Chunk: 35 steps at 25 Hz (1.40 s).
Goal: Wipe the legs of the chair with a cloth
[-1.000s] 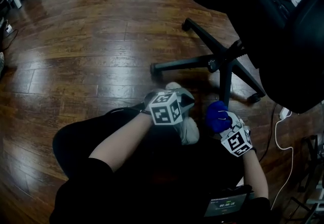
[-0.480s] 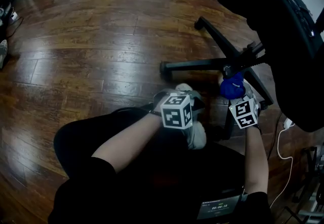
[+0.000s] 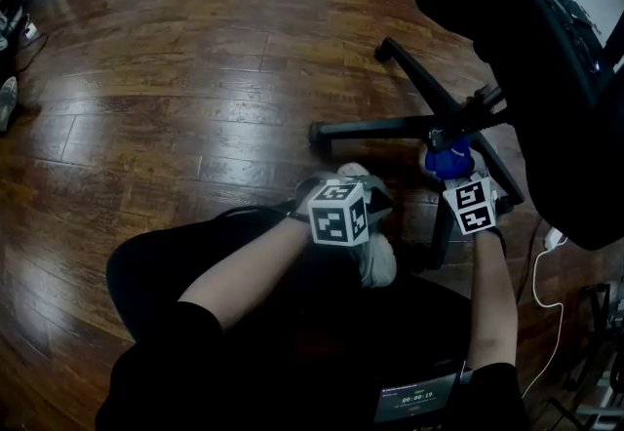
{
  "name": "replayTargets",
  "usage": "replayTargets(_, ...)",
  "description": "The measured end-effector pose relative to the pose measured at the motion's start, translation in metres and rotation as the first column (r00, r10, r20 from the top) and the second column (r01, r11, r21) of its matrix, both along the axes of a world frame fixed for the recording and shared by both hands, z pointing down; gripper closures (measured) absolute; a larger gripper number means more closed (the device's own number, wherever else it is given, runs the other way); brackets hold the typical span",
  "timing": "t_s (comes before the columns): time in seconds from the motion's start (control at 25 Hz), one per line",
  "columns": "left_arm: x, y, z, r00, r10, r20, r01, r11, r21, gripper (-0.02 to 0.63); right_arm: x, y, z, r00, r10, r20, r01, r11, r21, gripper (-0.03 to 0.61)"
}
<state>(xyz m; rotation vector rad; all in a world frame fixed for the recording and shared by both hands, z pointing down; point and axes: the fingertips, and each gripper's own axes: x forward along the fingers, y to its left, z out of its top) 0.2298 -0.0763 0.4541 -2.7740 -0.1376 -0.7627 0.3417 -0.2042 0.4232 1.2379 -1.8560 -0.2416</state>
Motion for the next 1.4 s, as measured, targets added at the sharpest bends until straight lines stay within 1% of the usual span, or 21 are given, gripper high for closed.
replayTargets(0.24, -0.001, 0.000, 0.002, 1.000, -0.015, -0.008, 0.015, 1.000, 0.018, 0.612, -0.016, 0.057, 0.016, 0.996, -0.081, 0.034, 0.083, 0.996, -0.043, 0.474)
replayTargets(0.48, -0.002, -0.001, 0.003, 0.999, -0.037, -0.013, 0.038, 0.999, 0.033, 0.612, -0.036, 0.129, 0.038, 0.983, -0.174, 0.053, 0.179, 0.977, -0.119, 0.474)
replayTargets(0.64, -0.002, 0.000, 0.003, 0.999, -0.043, -0.013, 0.043, 0.998, 0.037, 0.612, -0.047, 0.167, 0.045, 0.976, -0.216, 0.029, 0.218, 0.963, -0.157, 0.473)
replayTargets(0.76, -0.002, -0.001, 0.002, 0.999, -0.043, -0.012, 0.043, 0.998, 0.038, 0.612, -0.051, 0.181, 0.049, 0.969, -0.247, -0.005, 0.243, 0.955, -0.171, 0.472)
replayTargets(0.84, -0.002, -0.001, 0.002, 0.999, -0.041, -0.010, 0.041, 0.998, 0.036, 0.612, -0.050, 0.181, 0.050, 0.967, -0.254, -0.021, 0.246, 0.953, -0.177, 0.472)
replayTargets(1.0, 0.000, 0.000, 0.002, 1.000, -0.031, -0.006, 0.031, 0.999, 0.030, 0.612, -0.049, 0.178, 0.050, 0.966, -0.259, -0.013, 0.252, 0.951, -0.182, 0.468)
replayTargets(1.12, 0.000, 0.001, 0.002, 1.000, -0.019, -0.002, 0.019, 0.999, 0.029, 0.612, -0.048, 0.169, 0.048, 0.969, -0.246, -0.030, 0.238, 0.956, -0.174, 0.469)
replayTargets(1.24, 0.000, 0.001, 0.001, 1.000, -0.015, 0.000, 0.015, 1.000, 0.026, 0.612, -0.040, 0.140, 0.041, 0.976, -0.209, -0.057, 0.199, 0.970, -0.140, 0.468)
replayTargets(1.4, 0.001, 0.001, 0.000, 1.000, -0.008, 0.003, 0.008, 1.000, 0.018, 0.612, -0.025, 0.085, 0.026, 0.987, -0.140, -0.075, 0.134, 0.988, -0.080, 0.468)
